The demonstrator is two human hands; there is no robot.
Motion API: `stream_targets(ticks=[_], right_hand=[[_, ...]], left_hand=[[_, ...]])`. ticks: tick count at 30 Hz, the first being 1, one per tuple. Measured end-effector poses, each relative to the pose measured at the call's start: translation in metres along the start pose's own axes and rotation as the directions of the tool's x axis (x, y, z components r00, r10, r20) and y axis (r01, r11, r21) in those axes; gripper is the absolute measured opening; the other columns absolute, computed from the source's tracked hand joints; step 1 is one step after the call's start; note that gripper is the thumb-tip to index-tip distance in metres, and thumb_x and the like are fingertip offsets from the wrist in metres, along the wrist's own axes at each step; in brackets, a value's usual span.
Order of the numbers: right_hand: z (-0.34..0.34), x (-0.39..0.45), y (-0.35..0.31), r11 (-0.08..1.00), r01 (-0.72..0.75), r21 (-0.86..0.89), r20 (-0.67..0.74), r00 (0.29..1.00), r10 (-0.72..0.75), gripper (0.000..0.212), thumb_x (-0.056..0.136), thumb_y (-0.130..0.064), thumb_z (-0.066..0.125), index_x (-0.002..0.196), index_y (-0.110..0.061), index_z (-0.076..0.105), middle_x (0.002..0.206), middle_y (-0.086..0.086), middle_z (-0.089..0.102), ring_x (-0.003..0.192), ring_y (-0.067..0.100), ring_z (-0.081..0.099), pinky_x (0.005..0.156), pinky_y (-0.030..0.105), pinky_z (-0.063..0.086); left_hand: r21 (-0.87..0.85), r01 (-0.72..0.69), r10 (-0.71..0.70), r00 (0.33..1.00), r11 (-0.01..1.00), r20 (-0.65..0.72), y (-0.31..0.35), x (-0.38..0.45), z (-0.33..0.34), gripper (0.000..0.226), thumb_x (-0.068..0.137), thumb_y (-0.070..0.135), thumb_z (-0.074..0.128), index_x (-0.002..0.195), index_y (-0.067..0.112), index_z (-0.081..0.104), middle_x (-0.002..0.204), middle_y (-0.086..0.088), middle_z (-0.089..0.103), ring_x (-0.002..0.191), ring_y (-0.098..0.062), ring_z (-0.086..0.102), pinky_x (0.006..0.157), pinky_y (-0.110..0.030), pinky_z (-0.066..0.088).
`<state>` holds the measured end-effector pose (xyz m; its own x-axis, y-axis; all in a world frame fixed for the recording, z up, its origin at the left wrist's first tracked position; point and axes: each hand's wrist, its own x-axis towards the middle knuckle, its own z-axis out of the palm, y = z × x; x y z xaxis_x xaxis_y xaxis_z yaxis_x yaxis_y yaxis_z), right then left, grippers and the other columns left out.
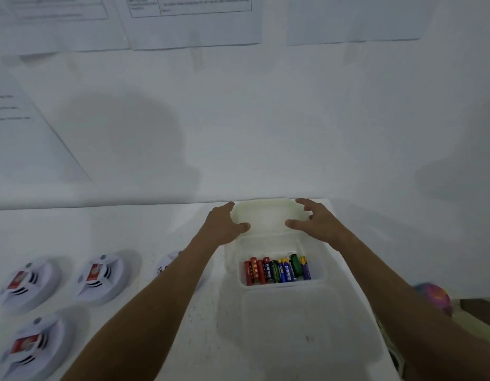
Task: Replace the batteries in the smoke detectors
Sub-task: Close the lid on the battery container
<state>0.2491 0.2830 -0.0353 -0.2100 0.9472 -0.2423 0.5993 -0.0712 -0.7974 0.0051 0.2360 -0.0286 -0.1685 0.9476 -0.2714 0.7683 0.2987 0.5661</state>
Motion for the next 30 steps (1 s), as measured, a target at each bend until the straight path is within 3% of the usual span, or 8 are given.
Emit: stream_targets(ticks=[3, 8, 11, 15, 18, 22, 26, 30], right_hand=[[0.001, 0.008, 0.002, 1.0, -0.019, 0.006, 0.001, 1.0, 0.019, 0.079, 0.077, -0.041, 0.079, 0.145, -0.03, 0.041, 0.15, 0.008, 0.037, 0.135, 0.025, 0.04, 0.106, 0.04, 0.041], [0.003, 0.009, -0.001, 0.994, 0.004, 0.109, -0.009, 1.0, -0.003, 0.079, 0.076, -0.038, 0.081, 0.144, -0.03, 0.043, 0.153, 0.002, 0.035, 0.136, 0.023, 0.04, 0.108, 0.041, 0.041], [-0.002, 0.003, -0.007, 0.988, 0.07, 0.139, -0.077, 0.995, -0.06, 0.08, 0.077, -0.035, 0.081, 0.146, -0.027, 0.041, 0.154, 0.0, 0.033, 0.137, 0.022, 0.038, 0.11, 0.04, 0.039], [-0.018, -0.017, -0.026, 0.971, 0.15, 0.187, -0.156, 0.98, -0.122, 0.088, 0.071, -0.042, 0.084, 0.146, -0.035, 0.039, 0.151, 0.001, 0.039, 0.134, 0.024, 0.043, 0.108, 0.049, 0.043], [-0.028, -0.058, -0.038, 0.965, 0.209, 0.159, -0.22, 0.96, -0.171, 0.086, 0.072, -0.046, 0.082, 0.145, -0.039, 0.038, 0.149, -0.005, 0.042, 0.129, 0.019, 0.047, 0.105, 0.045, 0.045], [-0.022, -0.147, -0.03, 0.973, 0.199, 0.116, -0.224, 0.96, -0.17, 0.087, 0.077, -0.043, 0.078, 0.149, -0.039, 0.029, 0.135, -0.017, 0.043, 0.121, 0.007, 0.045, 0.101, 0.03, 0.043], [-0.001, -0.221, 0.004, 0.994, 0.077, 0.08, -0.193, 0.979, -0.061, 0.101, 0.065, -0.063, 0.072, 0.15, -0.044, 0.02, 0.137, -0.004, 0.044, 0.121, 0.012, 0.045, 0.103, 0.04, 0.046], [0.016, -0.248, 0.029, 0.997, -0.008, 0.083, -0.149, 0.989, 0.02, 0.097, 0.074, -0.05, 0.076, 0.152, -0.039, 0.02, 0.136, -0.002, 0.041, 0.122, 0.012, 0.042, 0.103, 0.033, 0.042]], left_hand=[[-0.01, 0.012, -0.013, 0.999, 1.0, -0.045, 0.002, 0.002, 0.003, 0.084, 0.085, 0.046, 0.069, 0.151, 0.014, 0.028, 0.154, -0.007, 0.034, 0.14, -0.026, 0.033, 0.113, -0.039, 0.03], [-0.288, 0.036, -0.079, 0.987, 0.957, -0.14, 0.003, 0.001, 0.007, 0.083, 0.079, 0.037, 0.078, 0.148, 0.018, 0.034, 0.139, -0.011, 0.049, 0.125, -0.025, 0.05, 0.102, -0.039, 0.046], [-0.358, -0.055, -0.04, 0.967, 0.932, -0.253, 0.011, -0.005, 0.003, 0.079, 0.08, 0.036, 0.077, 0.146, 0.019, 0.038, 0.128, -0.006, 0.055, 0.115, -0.021, 0.054, 0.088, -0.027, 0.045], [-0.398, -0.205, 0.022, 0.908, 0.894, -0.418, 0.035, -0.023, -0.019, 0.078, 0.078, 0.038, 0.078, 0.144, 0.021, 0.04, 0.119, 0.0, 0.057, 0.097, -0.015, 0.059, 0.082, -0.026, 0.047], [-0.382, -0.262, 0.038, 0.863, 0.886, -0.504, 0.046, -0.058, -0.031, 0.066, 0.078, 0.041, 0.077, 0.136, 0.024, 0.051, 0.113, 0.006, 0.06, 0.09, -0.011, 0.061, 0.08, -0.023, 0.049], [-0.345, -0.257, 0.054, 0.863, 0.903, -0.502, 0.033, -0.135, -0.002, 0.053, 0.08, 0.045, 0.074, 0.127, 0.025, 0.059, 0.111, 0.008, 0.062, 0.088, -0.006, 0.062, 0.076, -0.019, 0.05], [-0.384, -0.22, 0.027, 0.893, 0.897, -0.449, 0.01, -0.21, 0.043, 0.047, 0.082, 0.045, 0.07, 0.126, 0.031, 0.06, 0.11, 0.01, 0.062, 0.085, 0.003, 0.061, 0.071, -0.015, 0.052], [-0.377, -0.114, -0.055, 0.911, 0.919, -0.409, -0.002, -0.238, 0.076, 0.049, 0.084, 0.044, 0.068, 0.128, 0.027, 0.06, 0.114, 0.013, 0.056, 0.089, 0.015, 0.053, 0.066, -0.004, 0.044]])
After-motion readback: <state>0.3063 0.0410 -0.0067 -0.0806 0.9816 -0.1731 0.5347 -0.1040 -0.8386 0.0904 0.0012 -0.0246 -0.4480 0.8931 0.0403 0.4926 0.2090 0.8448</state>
